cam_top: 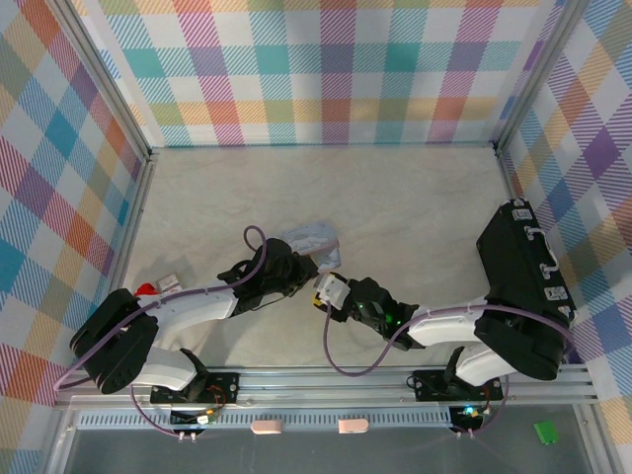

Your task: Unlock a padlock with a key

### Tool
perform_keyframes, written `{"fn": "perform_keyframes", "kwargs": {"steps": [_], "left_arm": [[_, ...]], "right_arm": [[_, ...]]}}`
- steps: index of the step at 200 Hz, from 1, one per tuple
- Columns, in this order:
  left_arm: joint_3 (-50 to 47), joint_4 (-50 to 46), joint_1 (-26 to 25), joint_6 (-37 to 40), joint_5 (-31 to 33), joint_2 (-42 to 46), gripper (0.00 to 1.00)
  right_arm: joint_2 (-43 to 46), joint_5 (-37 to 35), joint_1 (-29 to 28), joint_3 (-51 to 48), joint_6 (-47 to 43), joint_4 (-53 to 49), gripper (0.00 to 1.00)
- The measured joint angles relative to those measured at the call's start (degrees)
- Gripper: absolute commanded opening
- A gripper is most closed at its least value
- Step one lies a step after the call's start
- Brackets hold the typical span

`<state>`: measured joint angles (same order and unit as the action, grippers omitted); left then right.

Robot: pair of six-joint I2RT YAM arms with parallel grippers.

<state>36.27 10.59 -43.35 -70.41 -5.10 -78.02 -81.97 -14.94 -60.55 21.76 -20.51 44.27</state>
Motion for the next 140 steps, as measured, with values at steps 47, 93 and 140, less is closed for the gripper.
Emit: {"fn": "perform_keyframes", "kwargs": {"steps": [47, 93, 140], "left_arm": [[0.0, 0.0, 0.0, 0.0, 0.0, 0.2, 0.0], [0.0, 0.0, 0.0, 0.0, 0.0, 0.2, 0.0], [0.0, 0.2, 0.0, 0.0, 0.0, 0.2, 0.0]], "right_arm": [[-3.9, -4.4, -0.2, 0.0, -1.9, 5.2, 0.31], [-4.6, -5.7, -0.2, 0.1, -2.0, 6.4, 0.22], [-4.6, -5.7, -0.2, 0.3, -0.6, 6.0, 0.13]]}}
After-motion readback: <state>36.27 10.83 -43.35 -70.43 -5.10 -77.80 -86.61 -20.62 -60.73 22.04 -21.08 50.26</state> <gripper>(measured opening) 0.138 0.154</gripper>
